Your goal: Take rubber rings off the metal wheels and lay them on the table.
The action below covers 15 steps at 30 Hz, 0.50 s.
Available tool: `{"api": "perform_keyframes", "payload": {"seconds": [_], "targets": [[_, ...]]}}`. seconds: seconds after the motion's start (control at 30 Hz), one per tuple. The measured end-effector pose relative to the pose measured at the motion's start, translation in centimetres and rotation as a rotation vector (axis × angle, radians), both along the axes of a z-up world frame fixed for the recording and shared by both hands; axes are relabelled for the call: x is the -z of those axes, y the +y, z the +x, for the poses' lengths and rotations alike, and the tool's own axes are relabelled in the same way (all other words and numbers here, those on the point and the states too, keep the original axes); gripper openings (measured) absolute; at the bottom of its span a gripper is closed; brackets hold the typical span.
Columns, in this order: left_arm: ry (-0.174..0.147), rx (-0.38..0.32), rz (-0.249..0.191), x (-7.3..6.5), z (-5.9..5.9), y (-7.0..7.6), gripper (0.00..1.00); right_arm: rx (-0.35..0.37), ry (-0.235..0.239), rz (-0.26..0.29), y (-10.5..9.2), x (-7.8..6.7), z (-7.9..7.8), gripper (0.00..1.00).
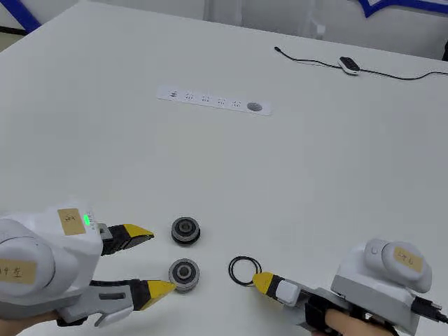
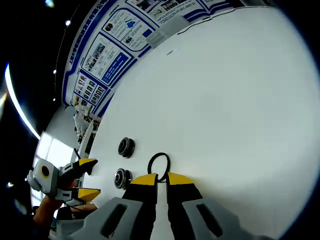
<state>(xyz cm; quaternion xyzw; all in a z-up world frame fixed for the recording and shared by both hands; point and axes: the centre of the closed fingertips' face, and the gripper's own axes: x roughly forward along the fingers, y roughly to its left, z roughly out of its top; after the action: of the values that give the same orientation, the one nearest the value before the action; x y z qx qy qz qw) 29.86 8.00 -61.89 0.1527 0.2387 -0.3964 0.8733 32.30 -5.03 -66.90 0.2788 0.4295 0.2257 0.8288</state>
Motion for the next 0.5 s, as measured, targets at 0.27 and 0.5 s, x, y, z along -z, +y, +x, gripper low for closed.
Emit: {"api": "perform_keyframes", "payload": {"seconds": [0.27,0.5], "targets": [[0.001,0.000,0.005,0.0,0.0,0.0,0.45,-0.003,-0.038,-0.036,-0.2,-0.8,0.5,0.11],[-0.006,0.010,0.021,-0.3,0.6,0.1,0.45,-0.071,-0.096,-0.047,0.9,-1.5,0.8,0.15]]}}
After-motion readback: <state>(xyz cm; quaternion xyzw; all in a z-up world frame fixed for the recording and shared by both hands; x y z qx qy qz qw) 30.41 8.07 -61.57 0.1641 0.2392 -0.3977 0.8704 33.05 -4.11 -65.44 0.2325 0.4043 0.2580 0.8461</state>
